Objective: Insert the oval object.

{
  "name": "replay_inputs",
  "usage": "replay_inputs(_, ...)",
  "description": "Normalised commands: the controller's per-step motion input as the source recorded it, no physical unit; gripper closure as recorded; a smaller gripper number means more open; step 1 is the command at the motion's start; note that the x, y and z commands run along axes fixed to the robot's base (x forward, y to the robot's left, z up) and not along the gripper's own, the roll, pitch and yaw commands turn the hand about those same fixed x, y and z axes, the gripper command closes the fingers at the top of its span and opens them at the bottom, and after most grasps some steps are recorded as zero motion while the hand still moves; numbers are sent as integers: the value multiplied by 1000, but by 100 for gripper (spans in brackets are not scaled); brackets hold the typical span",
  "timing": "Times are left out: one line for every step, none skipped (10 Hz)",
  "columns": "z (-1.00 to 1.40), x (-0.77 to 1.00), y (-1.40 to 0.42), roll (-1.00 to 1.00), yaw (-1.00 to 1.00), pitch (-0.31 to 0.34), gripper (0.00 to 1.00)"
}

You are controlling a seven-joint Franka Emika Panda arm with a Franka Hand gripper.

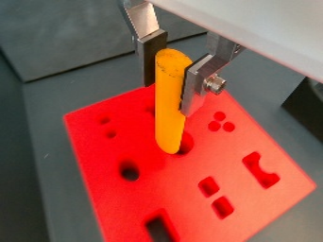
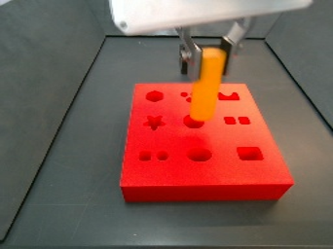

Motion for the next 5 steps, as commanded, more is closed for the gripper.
replay_inputs(-140,163,-794,0,169,-224,100)
replay_inputs(0,0,-871,4,114,-286,100)
replay_inputs(-86,0,-600,0,120,-266,100)
replay_inputs(-300,-46,-194,-26,17,-227,100)
replay_inputs(-357,-63,-106,-19,0,-224,100)
